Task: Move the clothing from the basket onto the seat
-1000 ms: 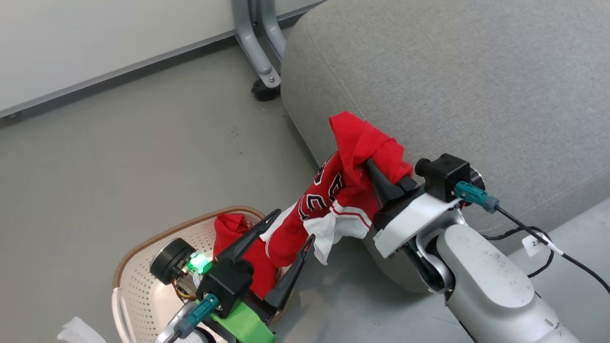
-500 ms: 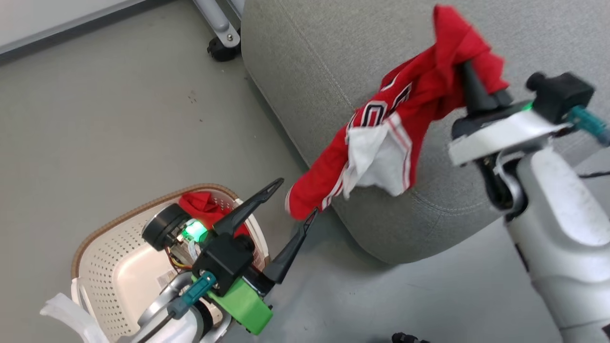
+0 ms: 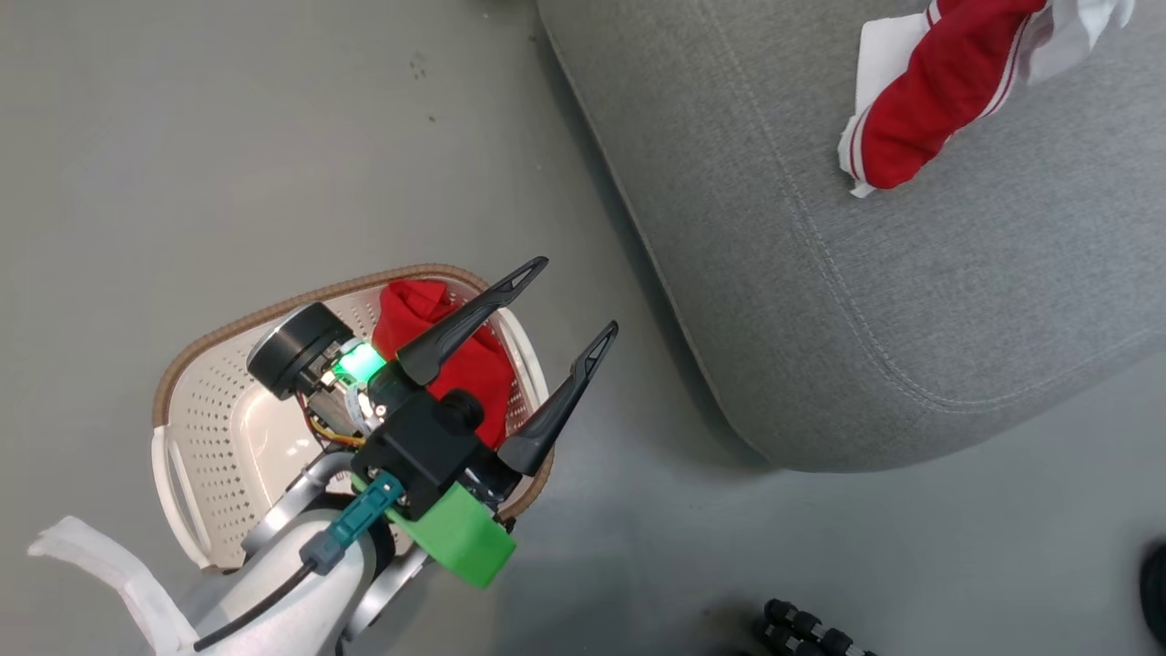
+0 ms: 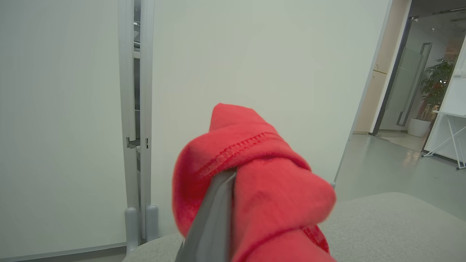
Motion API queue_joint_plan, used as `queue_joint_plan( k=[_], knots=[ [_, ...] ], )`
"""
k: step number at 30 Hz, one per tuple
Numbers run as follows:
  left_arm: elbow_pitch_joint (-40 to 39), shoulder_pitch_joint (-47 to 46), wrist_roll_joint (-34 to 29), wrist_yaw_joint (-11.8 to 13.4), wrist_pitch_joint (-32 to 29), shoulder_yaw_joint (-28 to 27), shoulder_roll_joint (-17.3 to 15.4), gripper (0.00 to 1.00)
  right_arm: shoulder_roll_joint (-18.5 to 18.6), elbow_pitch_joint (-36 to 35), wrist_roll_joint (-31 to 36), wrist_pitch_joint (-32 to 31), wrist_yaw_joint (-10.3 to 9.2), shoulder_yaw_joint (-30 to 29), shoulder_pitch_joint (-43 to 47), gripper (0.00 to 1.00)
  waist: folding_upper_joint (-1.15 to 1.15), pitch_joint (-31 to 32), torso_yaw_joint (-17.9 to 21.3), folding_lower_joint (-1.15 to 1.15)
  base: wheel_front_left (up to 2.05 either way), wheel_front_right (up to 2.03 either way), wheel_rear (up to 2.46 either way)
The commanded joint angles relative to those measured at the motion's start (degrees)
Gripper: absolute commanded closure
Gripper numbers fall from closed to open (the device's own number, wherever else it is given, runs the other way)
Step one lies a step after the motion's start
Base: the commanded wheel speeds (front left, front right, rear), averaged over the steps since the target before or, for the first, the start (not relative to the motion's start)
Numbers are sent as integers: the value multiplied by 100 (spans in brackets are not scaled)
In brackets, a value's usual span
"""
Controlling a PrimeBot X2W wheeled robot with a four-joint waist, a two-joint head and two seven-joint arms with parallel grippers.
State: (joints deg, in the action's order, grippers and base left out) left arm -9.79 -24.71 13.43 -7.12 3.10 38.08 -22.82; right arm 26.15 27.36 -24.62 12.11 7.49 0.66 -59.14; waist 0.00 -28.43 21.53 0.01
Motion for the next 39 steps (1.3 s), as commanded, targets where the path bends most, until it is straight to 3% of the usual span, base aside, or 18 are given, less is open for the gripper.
queue_joint_plan(
  k=[1, 7, 8, 9, 10, 16, 21, 27, 33, 39],
  knots=[
    [-8, -143, -50, -23, 37, 4, -54, 0, -1, 119, -12, -5, 0, -9, -8, 100, 0, -424, -352, -1, 0, 0, 0],
    [128, -316, -24, -26, 158, 48, -14, 0, -247, 935, -141, 98, -1, -9, 519, 100, 0, -625, -488, -1, 0, 0, 0],
    [158, -341, -20, -21, 172, 60, 2, 0, -305, 1088, -164, 148, -1, -32, 641, 84, 0, -629, -504, -1, 0, 0, 0],
    [187, -342, -9, -19, 198, 67, 22, 0, -360, 1231, -192, 183, -1, -74, 759, 60, 0, -620, -516, -1, 0, 0, 0],
    [215, -333, 1, -11, 218, 77, 40, 0, -433, 1366, -223, 216, -1, -101, 886, 0, 0, -606, -520, -1, 0, 0, 0],
    [362, -218, 58, 85, 303, 49, 56, 0, -754, 1514, -167, 306, -1, -263, 1675, 0, 0, -430, -450, -1, 0, 0, 0],
    [470, -73, 159, 195, 430, -30, 65, 0, -1077, 700, 159, 308, -1, -615, 2535, 0, 0, -147, -392, -1, 0, 0, 0],
    [727, 197, 298, 536, 667, -234, 146, 0, -1597, -593, 804, 309, -1, -845, 3521, 0, 0, 332, -421, -1, 0, 0, 0],
    [1101, 514, 530, 942, 1004, -545, 353, 0, -2002, -1696, 1402, 310, 0, -556, 4346, 0, 0, 821, -737, -1, 0, 0, 0],
    [1545, 741, 650, 1295, 1192, -979, 639, 0, -2187, -2275, 1676, 296, -1, -54, 4975, 0, 0, 1219, -1283, -1, 0, 0, 0]
  ],
)
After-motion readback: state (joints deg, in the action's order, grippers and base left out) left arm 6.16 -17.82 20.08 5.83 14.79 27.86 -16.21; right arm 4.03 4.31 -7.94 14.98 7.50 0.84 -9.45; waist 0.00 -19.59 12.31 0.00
